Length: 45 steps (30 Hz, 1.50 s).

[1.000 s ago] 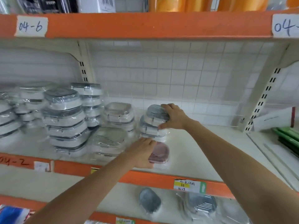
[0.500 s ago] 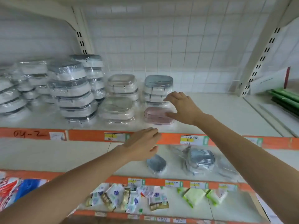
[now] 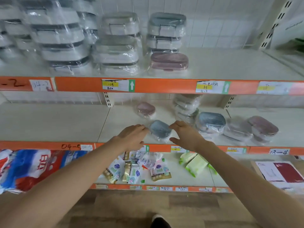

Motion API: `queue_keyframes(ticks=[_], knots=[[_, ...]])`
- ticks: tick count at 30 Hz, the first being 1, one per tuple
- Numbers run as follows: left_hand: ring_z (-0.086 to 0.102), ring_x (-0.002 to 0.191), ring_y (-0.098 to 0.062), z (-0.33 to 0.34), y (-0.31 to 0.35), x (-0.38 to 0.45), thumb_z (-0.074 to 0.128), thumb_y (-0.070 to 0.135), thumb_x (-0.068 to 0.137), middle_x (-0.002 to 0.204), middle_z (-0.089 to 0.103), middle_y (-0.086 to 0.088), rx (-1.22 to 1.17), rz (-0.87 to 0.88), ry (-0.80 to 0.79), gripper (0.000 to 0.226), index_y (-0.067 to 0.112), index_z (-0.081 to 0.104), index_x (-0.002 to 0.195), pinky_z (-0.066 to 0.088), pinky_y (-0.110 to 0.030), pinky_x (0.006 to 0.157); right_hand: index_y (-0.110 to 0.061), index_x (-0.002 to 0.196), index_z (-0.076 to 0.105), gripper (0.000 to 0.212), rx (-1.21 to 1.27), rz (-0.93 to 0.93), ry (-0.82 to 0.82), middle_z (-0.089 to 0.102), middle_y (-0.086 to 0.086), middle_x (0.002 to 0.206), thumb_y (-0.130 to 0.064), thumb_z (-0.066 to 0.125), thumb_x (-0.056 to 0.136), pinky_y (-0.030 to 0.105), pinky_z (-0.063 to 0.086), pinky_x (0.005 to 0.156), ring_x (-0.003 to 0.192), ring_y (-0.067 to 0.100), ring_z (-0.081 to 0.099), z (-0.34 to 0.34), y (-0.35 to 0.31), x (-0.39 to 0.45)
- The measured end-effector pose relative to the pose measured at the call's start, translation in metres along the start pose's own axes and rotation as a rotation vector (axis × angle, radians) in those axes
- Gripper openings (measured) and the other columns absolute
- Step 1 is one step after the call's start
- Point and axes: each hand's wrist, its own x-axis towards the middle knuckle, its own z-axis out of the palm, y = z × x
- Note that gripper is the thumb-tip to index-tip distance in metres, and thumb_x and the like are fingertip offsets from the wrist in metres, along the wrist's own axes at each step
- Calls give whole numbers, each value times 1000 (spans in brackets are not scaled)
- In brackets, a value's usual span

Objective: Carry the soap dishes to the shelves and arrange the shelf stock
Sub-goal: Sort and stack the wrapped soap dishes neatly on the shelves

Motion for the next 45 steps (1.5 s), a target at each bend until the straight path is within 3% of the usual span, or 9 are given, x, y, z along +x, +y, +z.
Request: queue_keyframes(ticks=[9, 16, 23, 25, 30, 33, 38, 41, 45], knots=[[38, 129, -29, 83, -71, 130, 64, 18, 86, 145, 31, -12, -76, -228, 31, 65, 3, 29, 139, 42, -38, 97, -8, 138, 38, 71, -3, 74, 40, 37, 9, 138, -49, 61, 86, 32, 34, 103, 128, 26, 36, 108, 37, 94], [5, 148, -27, 119, -100, 213, 47, 0, 87, 160, -16, 1, -130, -325, 42, 88, 10, -11, 152, 25, -35, 116, -5, 146, 18, 114, -55, 106, 39, 31, 10, 144, -75, 60, 68, 36, 25, 111, 131, 28, 31, 154, 52, 141], [13, 141, -32, 121, -109, 223, 60, 27, 86, 161, 7, -6, 99, -313, 61, 94, 7, -3, 152, 27, -35, 111, -6, 133, 32, 91, -33, 179, 57, 35, 11, 127, -59, 69, 70, 35, 32, 103, 118, 28, 36, 157, 60, 158], [18, 138, -30, 116, -112, 212, 68, 26, 79, 157, 17, -6, 109, -330, 34, 100, 8, 3, 153, 29, -35, 109, -5, 129, 35, 86, -29, 188, 49, 36, 12, 126, -56, 70, 69, 35, 32, 102, 116, 29, 36, 150, 57, 155], [21, 132, -29, 104, -99, 155, 74, 66, 61, 140, 28, -10, 94, -344, -122, 108, 17, 28, 145, 26, -42, 106, -6, 126, 37, 82, -24, 194, 51, 40, 10, 125, -55, 69, 69, 34, 32, 98, 115, 28, 37, 122, 36, 122], [19, 134, -33, 89, -76, 109, 74, 67, 62, 142, 21, -16, -124, -366, -164, 108, 13, 30, 144, 30, -45, 108, -7, 129, 35, 84, -21, 197, 32, 39, 9, 127, -57, 69, 70, 35, 31, 101, 117, 27, 36, 94, 18, 83], [45, 120, -29, 15, -43, 28, 74, 67, 65, 130, 26, -11, -318, -283, -221, 107, 10, 31, 144, 42, -34, 99, -8, 135, 31, 91, 22, 208, 19, 37, 9, 131, -59, 68, 69, 36, 28, 104, 124, 27, 33, 17, -9, 7], [44, 114, -23, -40, -23, -16, 72, 67, 68, 118, 30, -5, -345, -198, -217, 103, 11, 31, 144, 42, -32, 96, -9, 134, 32, 109, 9, 223, -29, 38, 8, 128, -76, 52, 51, 36, 29, 103, 124, 27, 34, -42, -23, -37], [42, 124, -21, -111, -2, -63, 69, 67, 70, 132, 35, -5, -301, -73, -200, 110, 10, 21, 151, 37, -29, 105, -9, 130, 37, 120, 42, 226, 16, 40, 6, 124, -76, 32, 31, 32, 29, 101, 121, 25, 35, -112, -35, -77]])
